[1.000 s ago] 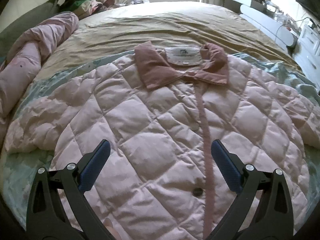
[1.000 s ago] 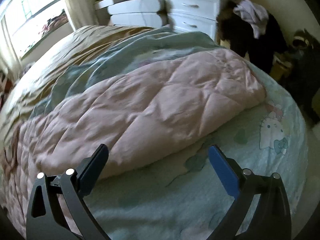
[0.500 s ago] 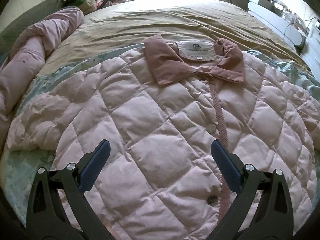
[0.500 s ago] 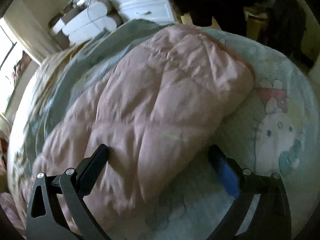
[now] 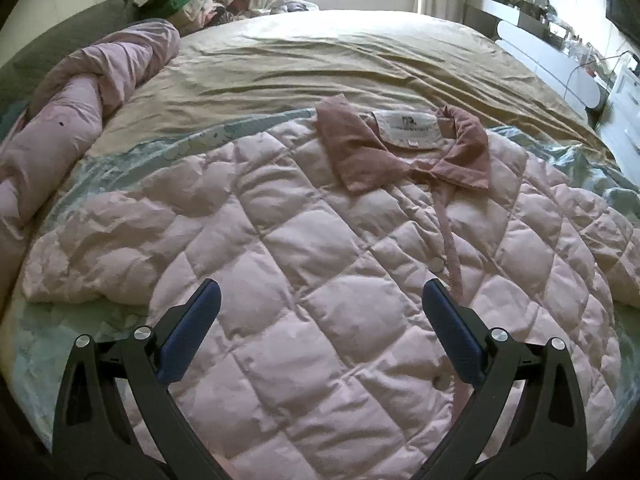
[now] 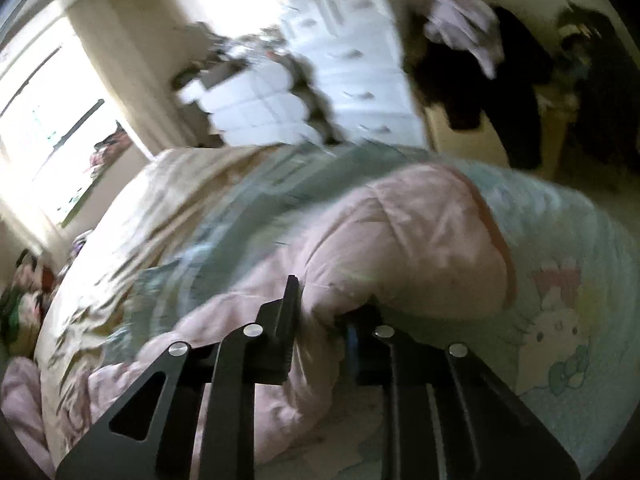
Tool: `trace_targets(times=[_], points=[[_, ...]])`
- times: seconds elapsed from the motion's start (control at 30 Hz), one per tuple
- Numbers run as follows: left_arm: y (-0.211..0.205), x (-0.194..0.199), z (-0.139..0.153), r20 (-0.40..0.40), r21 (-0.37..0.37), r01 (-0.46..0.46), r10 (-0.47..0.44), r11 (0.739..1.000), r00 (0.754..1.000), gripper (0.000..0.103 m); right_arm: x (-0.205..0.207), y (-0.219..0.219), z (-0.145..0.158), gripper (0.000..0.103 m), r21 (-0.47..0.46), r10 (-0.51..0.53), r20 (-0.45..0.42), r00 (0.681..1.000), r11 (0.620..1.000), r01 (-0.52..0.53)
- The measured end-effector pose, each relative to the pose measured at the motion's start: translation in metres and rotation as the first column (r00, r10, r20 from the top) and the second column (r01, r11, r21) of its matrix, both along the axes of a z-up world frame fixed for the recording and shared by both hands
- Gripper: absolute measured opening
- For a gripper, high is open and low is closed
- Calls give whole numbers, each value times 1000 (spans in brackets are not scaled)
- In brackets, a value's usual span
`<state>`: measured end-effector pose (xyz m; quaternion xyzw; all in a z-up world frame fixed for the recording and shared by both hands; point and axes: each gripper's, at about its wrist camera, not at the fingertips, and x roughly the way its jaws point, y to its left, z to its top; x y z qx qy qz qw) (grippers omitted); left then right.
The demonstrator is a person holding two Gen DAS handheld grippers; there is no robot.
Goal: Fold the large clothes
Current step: 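Carry the held sleeve across the jacket body toward the collar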
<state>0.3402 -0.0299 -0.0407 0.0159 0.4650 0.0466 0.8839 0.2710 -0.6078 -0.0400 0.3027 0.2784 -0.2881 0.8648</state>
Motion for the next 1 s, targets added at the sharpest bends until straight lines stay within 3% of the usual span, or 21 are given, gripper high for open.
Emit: trace_targets(times=[0.23, 0.5, 0.73, 1.0], points=[[22, -5, 16, 17, -22, 2, -1, 1000, 1000, 94, 18, 69, 62, 16, -148, 170, 48, 984, 976, -161], [42, -8, 40, 51, -45, 12, -9, 999, 999, 94, 33, 136, 112, 15, -250, 303, 54, 951, 927, -281], [65, -11, 58, 69, -44, 2, 1, 999, 998, 94, 42, 202, 142, 15, -304, 423, 58, 904, 870, -388], [92, -18, 70, 101, -73, -24, 31, 997, 994, 94, 54, 276, 153, 15, -343, 537, 37, 843, 799, -494]])
